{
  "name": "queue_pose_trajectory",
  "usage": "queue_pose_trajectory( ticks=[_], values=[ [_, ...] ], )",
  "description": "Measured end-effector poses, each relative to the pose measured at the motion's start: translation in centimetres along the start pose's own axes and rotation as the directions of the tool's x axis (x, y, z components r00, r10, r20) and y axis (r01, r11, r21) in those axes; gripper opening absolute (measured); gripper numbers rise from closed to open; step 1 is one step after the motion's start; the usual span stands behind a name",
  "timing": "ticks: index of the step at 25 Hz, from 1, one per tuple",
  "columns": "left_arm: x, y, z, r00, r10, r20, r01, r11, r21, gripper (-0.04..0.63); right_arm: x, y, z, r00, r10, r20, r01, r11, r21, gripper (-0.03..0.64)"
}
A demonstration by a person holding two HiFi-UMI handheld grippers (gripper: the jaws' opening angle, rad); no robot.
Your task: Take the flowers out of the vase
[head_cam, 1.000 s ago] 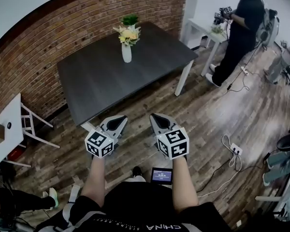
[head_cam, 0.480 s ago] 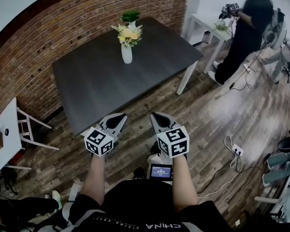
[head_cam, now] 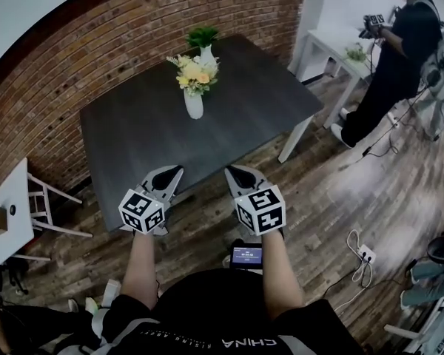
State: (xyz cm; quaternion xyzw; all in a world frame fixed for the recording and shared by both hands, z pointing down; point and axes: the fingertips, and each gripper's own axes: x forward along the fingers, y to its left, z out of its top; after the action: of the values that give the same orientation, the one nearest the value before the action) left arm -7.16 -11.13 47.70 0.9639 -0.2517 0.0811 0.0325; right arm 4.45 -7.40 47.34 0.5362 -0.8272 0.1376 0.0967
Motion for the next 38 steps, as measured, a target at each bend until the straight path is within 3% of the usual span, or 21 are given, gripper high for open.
queue_pose_trajectory(
  ticks=[7, 16, 28, 38],
  values=[
    [5.9, 1.6, 0.3, 0.998, 0.039, -0.042, -0.039, 0.999, -0.001, 0.005, 3.1, -6.3, 1.5, 0.999, 0.052, -0.010, -0.051, 0.999, 0.007, 0.008],
    [9.4, 5.9, -0.7, 0.993, 0.087, -0.078, -0.090, 0.995, -0.031, 0.005, 8.2, -9.6, 1.7, 0.993, 0.112, -0.038, -0.111, 0.993, 0.032, 0.008],
    [15.6, 15.9, 0.6, 0.998, 0.046, -0.049, -0.048, 0.998, -0.035, 0.005, 17.8, -13.8, 5.5, 0.996, 0.076, -0.048, -0.075, 0.997, 0.016, 0.008],
    [17.6, 22.1, 0.3, 0.999, 0.000, -0.045, -0.002, 0.998, -0.059, 0.005, 24.5, -14.1, 7.4, 0.996, 0.056, -0.069, -0.055, 0.998, 0.024, 0.008]
  ],
)
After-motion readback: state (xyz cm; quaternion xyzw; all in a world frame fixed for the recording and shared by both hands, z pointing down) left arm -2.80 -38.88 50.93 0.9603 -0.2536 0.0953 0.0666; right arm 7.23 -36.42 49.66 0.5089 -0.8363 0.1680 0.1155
